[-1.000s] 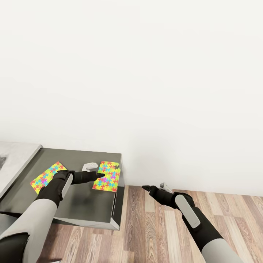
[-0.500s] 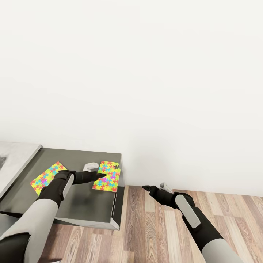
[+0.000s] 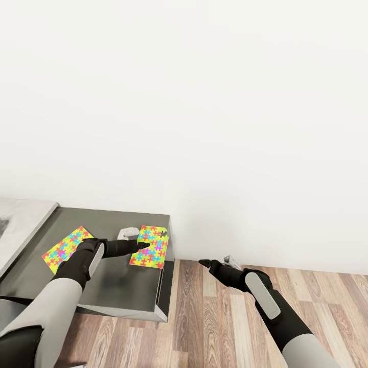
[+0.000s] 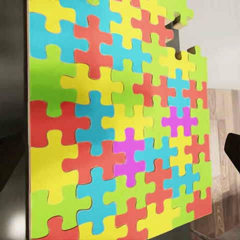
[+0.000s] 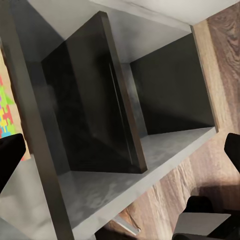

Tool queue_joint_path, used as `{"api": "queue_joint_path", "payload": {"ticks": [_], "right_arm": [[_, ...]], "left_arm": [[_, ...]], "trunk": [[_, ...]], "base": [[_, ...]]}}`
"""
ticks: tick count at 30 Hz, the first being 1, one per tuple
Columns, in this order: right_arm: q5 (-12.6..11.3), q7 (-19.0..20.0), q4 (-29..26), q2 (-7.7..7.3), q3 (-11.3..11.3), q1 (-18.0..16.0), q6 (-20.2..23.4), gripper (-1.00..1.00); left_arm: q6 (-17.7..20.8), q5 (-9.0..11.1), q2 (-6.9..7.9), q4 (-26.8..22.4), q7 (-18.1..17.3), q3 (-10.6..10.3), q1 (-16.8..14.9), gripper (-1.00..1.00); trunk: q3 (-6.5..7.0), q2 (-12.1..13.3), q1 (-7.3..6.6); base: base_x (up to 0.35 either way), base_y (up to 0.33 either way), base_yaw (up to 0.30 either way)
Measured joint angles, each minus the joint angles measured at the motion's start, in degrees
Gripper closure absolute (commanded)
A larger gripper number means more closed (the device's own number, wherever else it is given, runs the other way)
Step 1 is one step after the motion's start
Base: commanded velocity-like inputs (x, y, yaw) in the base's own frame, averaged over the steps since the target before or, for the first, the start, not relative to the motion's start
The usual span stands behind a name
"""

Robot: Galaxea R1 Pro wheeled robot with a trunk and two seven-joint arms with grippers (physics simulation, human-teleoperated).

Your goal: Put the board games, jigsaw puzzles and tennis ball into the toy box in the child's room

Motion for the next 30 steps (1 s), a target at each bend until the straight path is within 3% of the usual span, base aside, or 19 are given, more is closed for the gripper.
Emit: {"api": "queue_joint_path", "payload": {"ticks": [13,21,30], "right_arm": [[0.0,0.0,-0.05,0.0,0.0,0.0,0.0,-1.0],[0.0,0.0,-0.05,0.06,0.03,0.0,0.0,-1.0],[0.0,0.0,0.01,0.06,0.0,0.0,-0.03,-1.0]], "left_arm": [[-0.03,0.02,-0.02,0.0,-0.06,0.0,0.0,-1.0],[-0.11,-0.02,-1.25,0.08,-0.02,-0.07,0.07,-1.0],[-0.23,-0.06,-1.41,0.1,0.01,-0.06,0.09,-1.0]], "trunk": [[0.0,0.0,0.0],[0.0,0.0,0.0],[0.0,0.0,0.0]], "base": [[0.0,0.0,0.0],[0.0,0.0,0.0],[0.0,0.0,0.0]]}}
